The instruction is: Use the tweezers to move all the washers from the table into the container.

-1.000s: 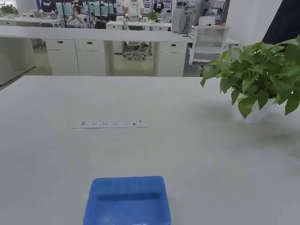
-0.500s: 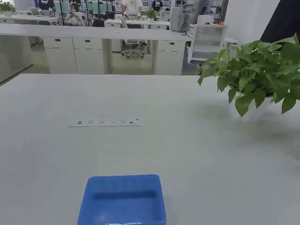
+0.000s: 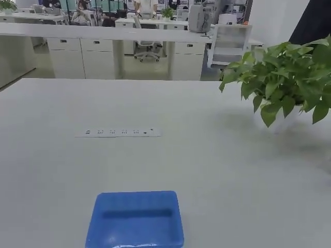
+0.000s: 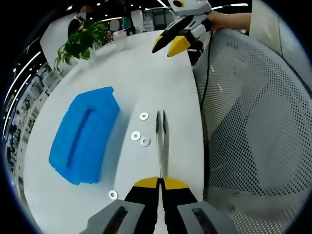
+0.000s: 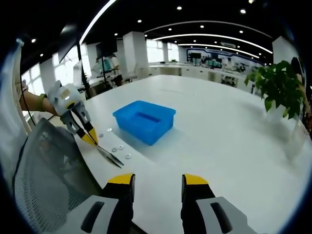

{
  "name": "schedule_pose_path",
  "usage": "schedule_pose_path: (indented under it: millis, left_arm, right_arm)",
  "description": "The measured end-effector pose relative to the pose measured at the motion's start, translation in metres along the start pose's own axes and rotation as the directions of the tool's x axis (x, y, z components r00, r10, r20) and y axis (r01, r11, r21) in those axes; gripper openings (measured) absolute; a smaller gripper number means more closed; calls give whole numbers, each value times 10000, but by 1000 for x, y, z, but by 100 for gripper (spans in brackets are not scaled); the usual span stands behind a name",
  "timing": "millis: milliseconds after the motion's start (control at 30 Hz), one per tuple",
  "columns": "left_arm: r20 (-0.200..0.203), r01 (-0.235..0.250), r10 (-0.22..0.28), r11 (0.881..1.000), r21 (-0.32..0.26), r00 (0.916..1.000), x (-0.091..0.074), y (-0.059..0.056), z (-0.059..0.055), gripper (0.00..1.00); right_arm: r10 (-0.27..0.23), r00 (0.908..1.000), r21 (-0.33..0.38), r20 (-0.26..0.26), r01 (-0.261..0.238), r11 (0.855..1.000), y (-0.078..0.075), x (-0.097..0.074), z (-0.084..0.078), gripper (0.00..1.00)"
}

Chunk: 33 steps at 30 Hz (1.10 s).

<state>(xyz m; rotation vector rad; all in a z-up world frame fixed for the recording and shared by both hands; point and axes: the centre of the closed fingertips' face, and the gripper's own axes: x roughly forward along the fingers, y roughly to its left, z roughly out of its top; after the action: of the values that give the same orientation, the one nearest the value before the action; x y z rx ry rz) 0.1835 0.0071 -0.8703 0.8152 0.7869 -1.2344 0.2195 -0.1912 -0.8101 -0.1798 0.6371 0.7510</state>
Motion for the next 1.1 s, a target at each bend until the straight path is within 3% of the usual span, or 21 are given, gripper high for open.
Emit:
schedule_pose_path:
  millis: [67,167,233,400,467,600,733,767,1000,1100]
  left_arm:
    - [115,20,-21,10000,93,9999,-7,0,4,0]
    - [347,-12,7,9999,127,9994,-19,-1,13,0]
    - [564,-15,8,9999,135,9984,-28,-2,21,0]
    - [995,-15,6,10000,93,9950,-47,-7,38,0]
    - [1147,13,-18,10000,41,9934,-52,-9,45,0]
    - [1276,61,-60,10000,-3,9918,-58,-11,56,0]
    - [1306,22,-30,10000,65,9914,-64,-12,68,0]
    - [1327,1,-16,9999,117,9912,-65,-12,72,0]
    - [1253,117,-176,9988,472,9920,-65,-13,85,0]
    - [1296,179,-249,9983,547,9912,-64,-13,89,0]
  right_arm:
    - [10,9999,-317,-148,-15,9995,3,1,0,35]
    - [-333,9991,-1673,-269,284,9855,4,0,6,29]
    - [-169,9992,-2299,-356,82,9732,11,1,9,23]
    - [616,9960,-2723,-649,-771,9591,34,7,18,23]
    - [1516,9864,-2778,-630,-1632,9467,54,12,25,23]
    - [2373,9684,-3304,-763,-2491,9104,77,28,34,21]
    - [3221,9411,-3506,-1028,-3373,8737,98,45,34,19]
    - [3518,9283,-3537,-1200,-3711,8586,105,49,31,19]
    - [4259,8823,-3570,-2004,-4706,8069,122,71,12,18]
    - [4413,8702,-3725,-2189,-4926,7865,129,76,8,20]
